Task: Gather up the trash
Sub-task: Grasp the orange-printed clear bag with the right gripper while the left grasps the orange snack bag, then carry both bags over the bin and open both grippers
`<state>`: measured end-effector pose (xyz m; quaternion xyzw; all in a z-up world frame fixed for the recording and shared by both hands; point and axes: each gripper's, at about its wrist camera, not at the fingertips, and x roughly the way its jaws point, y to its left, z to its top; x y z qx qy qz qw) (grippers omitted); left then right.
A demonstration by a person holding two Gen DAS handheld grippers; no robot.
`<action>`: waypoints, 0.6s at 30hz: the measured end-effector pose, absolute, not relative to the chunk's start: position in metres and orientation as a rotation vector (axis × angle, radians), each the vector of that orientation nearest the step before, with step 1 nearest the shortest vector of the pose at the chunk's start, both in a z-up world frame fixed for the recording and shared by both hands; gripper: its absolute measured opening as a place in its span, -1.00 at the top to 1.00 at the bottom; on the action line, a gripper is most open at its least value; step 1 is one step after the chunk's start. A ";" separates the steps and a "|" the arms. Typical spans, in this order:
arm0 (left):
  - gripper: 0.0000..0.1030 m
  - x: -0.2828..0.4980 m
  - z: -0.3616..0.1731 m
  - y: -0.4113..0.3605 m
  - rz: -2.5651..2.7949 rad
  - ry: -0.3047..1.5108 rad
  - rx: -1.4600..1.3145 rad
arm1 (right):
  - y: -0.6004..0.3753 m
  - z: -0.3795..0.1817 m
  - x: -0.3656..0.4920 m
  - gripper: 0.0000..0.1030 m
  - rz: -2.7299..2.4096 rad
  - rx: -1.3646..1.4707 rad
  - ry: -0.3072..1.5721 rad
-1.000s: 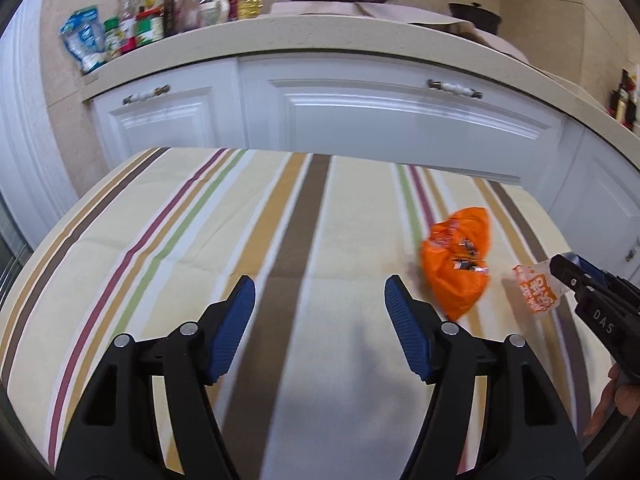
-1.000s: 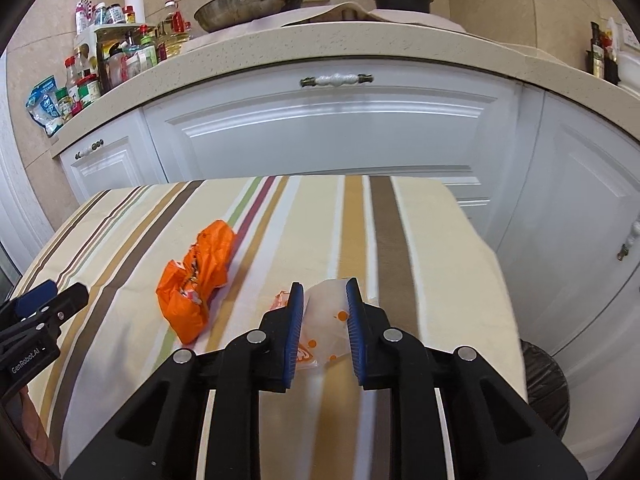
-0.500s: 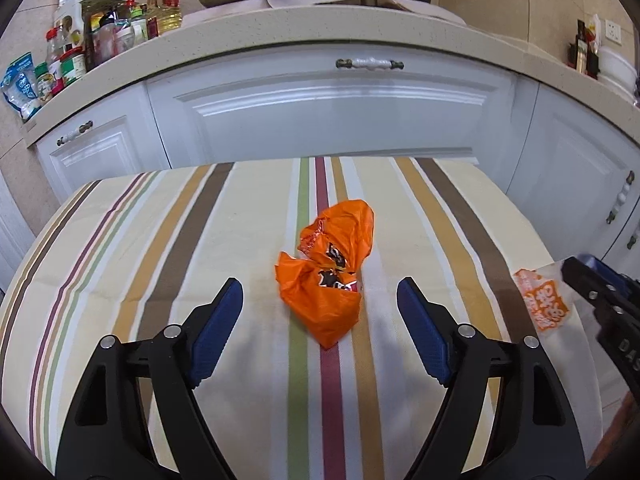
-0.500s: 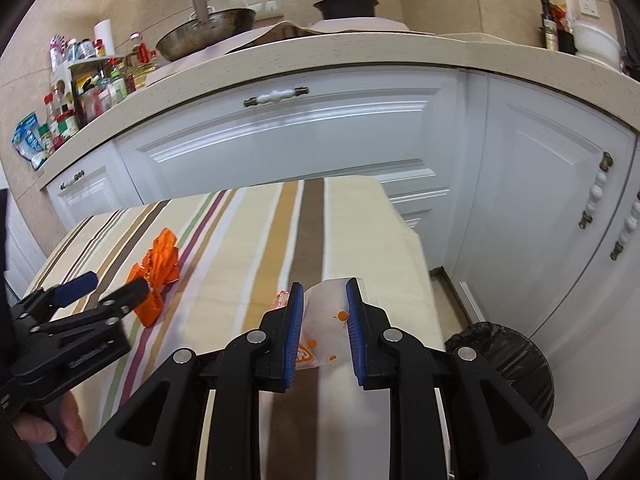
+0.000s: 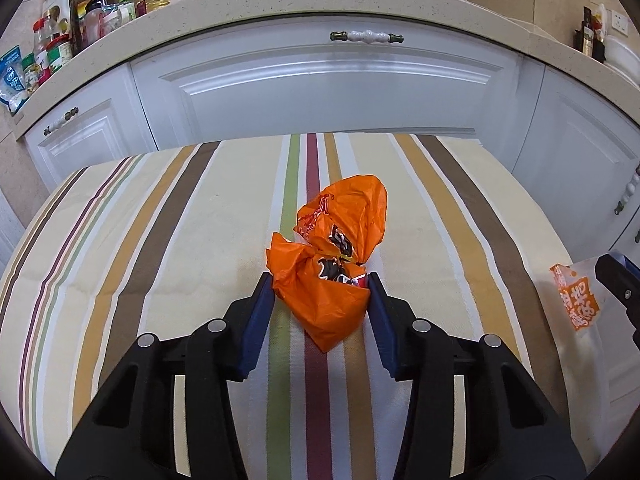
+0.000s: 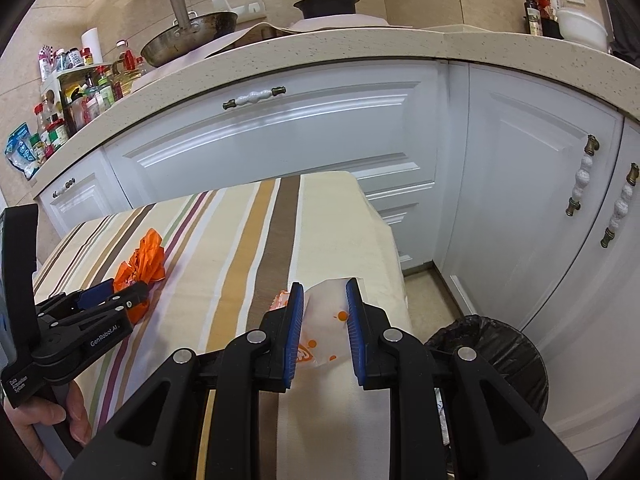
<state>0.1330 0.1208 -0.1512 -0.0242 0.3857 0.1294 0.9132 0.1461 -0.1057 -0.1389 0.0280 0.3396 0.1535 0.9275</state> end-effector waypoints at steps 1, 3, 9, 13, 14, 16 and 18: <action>0.18 0.133 -0.151 0.121 0.265 0.793 -0.049 | -0.106 -0.139 0.146 0.57 0.312 0.056 0.697; 0.22 0.132 -0.150 0.120 0.258 0.791 -0.049 | -0.105 -0.139 0.145 0.57 0.308 0.054 0.698; 0.27 0.128 -0.147 0.120 0.251 0.776 -0.058 | -0.103 -0.137 0.141 0.57 0.304 0.044 0.691; 0.29 0.123 -0.143 0.120 0.250 0.764 -0.060 | -0.100 -0.135 0.138 0.57 0.310 0.033 0.683; 0.29 0.121 -0.141 0.121 0.249 0.760 -0.064 | -0.100 -0.134 0.137 0.57 0.313 0.031 0.681; 0.30 0.116 -0.137 0.122 0.250 0.750 -0.067 | -0.099 -0.132 0.134 0.57 0.317 0.026 0.672; 0.33 0.110 -0.132 0.124 0.252 0.737 -0.067 | -0.097 -0.130 0.131 0.57 0.320 0.015 0.662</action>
